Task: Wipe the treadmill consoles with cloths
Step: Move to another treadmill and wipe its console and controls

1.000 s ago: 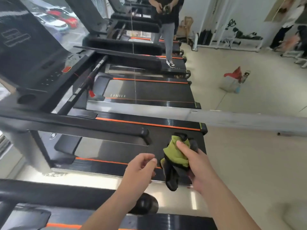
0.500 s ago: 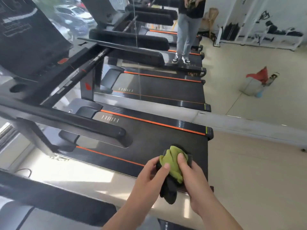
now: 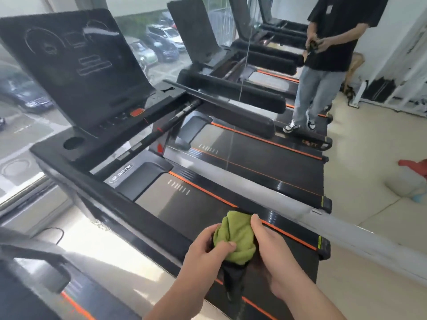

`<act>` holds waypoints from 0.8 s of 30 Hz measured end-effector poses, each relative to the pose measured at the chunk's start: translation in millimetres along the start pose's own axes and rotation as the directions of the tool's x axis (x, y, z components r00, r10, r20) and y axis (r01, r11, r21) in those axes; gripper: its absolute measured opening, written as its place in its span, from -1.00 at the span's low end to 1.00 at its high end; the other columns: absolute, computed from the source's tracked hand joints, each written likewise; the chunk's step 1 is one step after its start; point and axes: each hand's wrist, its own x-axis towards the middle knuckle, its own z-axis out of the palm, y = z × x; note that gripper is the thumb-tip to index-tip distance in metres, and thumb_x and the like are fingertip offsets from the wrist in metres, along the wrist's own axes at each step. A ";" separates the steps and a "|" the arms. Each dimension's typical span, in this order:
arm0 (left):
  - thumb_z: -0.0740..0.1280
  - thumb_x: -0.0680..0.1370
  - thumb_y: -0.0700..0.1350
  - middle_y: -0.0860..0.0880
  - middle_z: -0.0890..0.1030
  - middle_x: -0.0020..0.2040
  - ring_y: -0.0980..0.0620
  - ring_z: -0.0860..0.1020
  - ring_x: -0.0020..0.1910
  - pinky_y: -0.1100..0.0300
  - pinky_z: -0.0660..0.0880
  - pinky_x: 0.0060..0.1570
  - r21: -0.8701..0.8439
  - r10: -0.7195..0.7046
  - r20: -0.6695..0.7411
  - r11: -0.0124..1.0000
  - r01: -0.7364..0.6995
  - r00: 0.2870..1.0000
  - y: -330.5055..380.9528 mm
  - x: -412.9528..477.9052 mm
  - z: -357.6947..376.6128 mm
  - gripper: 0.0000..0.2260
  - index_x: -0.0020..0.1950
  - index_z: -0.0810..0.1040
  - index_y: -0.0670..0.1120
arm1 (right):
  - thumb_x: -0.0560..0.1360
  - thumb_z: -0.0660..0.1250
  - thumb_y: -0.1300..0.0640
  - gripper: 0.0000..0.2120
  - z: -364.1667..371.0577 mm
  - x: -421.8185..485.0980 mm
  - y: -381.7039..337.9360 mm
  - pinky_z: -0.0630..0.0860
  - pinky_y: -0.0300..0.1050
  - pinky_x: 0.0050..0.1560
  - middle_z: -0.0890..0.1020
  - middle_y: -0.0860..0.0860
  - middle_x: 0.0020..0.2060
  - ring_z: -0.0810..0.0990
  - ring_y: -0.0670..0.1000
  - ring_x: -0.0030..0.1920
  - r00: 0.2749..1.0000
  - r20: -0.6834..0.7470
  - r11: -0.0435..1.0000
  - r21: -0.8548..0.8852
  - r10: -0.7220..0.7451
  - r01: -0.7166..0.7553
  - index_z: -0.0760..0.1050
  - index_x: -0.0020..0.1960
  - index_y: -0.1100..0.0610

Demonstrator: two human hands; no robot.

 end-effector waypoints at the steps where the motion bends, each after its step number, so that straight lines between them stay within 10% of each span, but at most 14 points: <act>1: 0.48 0.43 -0.09 -0.01 0.75 0.03 -0.05 0.72 0.05 -0.12 0.64 0.18 -0.020 -0.001 -0.015 1.000 0.000 1.000 9.5 7.7 -2.3 -0.74 0.08 0.70 0.15 | 0.54 0.26 -0.44 -0.43 5.4 9.5 -11.4 0.63 0.18 0.25 0.78 0.04 0.07 0.75 0.12 0.12 1.000 0.019 1.000 -0.003 0.006 -0.006 0.72 0.17 -0.01; 9: 0.28 0.22 -0.26 -0.09 0.75 -0.03 -0.08 0.70 -0.09 0.10 0.57 -0.18 -0.098 0.024 -0.315 0.993 -0.058 0.949 44.7 97.3 -19.2 -0.45 0.16 0.68 0.05 | 0.45 0.38 -0.43 -0.46 44.3 114.9 -94.8 0.61 0.22 0.28 0.77 0.04 0.04 0.72 0.13 0.15 0.972 0.227 0.987 -0.128 -0.064 0.095 0.65 0.10 0.01; 14: 0.52 0.52 -0.01 -0.15 0.74 -0.08 -0.13 0.69 -0.13 0.04 0.59 -0.29 -0.287 0.008 -0.452 0.946 -0.153 0.892 84.4 174.4 5.4 -0.81 0.05 0.72 -0.10 | 0.55 0.47 -0.13 -0.64 51.4 205.1 -153.2 0.62 0.05 0.02 0.75 0.18 -0.01 0.71 0.09 -0.04 0.881 0.464 0.955 -0.206 -0.094 0.211 0.65 0.05 0.19; 18: 0.47 0.52 0.07 -0.14 0.76 0.02 -0.14 0.72 0.07 -0.13 0.59 0.22 -0.323 -0.013 -0.516 0.929 -0.181 0.856 126.0 241.3 43.0 -0.74 0.08 0.71 -0.09 | 0.46 0.58 -0.09 -0.59 51.7 276.5 -217.8 0.55 -0.06 -0.11 0.72 0.18 -0.10 0.67 0.03 -0.14 0.781 0.612 0.942 -0.172 -0.127 0.288 0.59 0.01 0.24; 24: 0.46 0.58 0.00 -0.15 0.68 0.28 -0.19 0.63 0.30 -0.25 0.53 0.31 -0.520 0.011 -0.507 0.794 -0.315 0.862 168.6 300.7 69.0 -0.65 0.36 0.59 -0.02 | 0.43 0.55 -0.17 -0.65 71.6 334.7 -304.6 0.43 0.04 -0.09 0.56 0.07 -0.24 0.52 0.06 -0.17 0.686 0.717 0.898 -0.214 -0.123 0.384 0.51 -0.24 0.04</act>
